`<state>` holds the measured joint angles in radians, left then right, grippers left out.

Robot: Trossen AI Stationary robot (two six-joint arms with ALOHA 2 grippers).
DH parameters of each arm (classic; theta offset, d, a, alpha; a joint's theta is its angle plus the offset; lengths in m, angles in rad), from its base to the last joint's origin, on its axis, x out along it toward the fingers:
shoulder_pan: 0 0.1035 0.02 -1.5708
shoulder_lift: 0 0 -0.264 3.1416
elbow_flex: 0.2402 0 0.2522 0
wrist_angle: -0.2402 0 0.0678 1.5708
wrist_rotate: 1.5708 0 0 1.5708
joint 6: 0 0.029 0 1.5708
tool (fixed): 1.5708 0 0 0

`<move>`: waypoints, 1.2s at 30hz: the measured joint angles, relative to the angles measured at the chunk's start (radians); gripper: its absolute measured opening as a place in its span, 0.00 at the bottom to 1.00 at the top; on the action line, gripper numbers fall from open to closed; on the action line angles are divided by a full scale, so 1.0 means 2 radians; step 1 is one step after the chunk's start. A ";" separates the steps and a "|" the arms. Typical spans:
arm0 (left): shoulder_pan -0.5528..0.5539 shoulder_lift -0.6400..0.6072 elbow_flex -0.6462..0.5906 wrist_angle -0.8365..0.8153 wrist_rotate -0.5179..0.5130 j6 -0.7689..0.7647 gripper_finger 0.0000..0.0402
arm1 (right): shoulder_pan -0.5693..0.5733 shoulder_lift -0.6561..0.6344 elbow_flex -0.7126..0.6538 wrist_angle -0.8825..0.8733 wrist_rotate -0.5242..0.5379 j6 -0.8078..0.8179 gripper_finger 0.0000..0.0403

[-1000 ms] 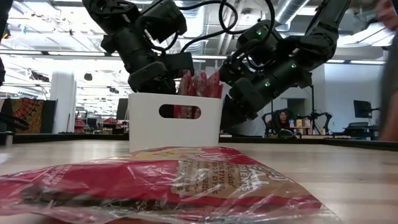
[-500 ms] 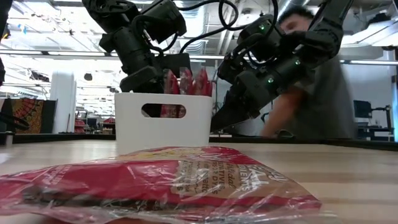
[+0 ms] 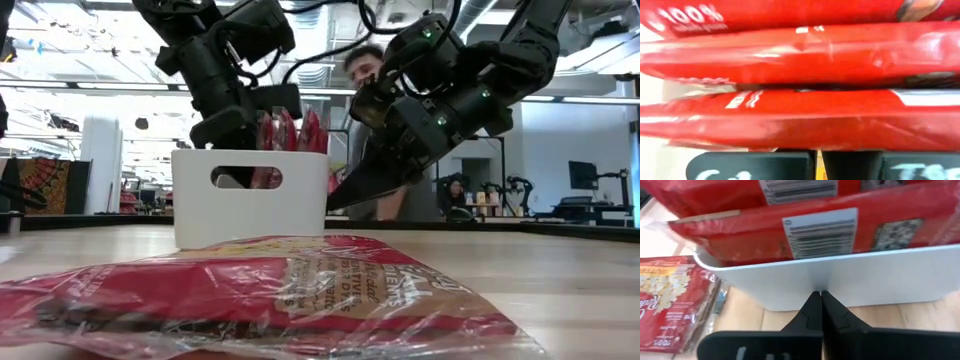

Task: Sort popcorn bags into baskets
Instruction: Put the red popcorn bag into the white bin

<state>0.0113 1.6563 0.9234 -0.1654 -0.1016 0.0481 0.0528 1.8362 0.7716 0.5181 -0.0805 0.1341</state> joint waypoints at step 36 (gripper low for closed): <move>-0.005 -0.021 -0.001 -0.014 0.013 -0.023 0.02 | 0.002 -0.043 0.013 -0.119 0.015 -0.010 0.01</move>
<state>0.0013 1.6142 0.9218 -0.1931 -0.0764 0.0017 0.0566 1.7512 0.7974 0.2798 -0.0509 0.1137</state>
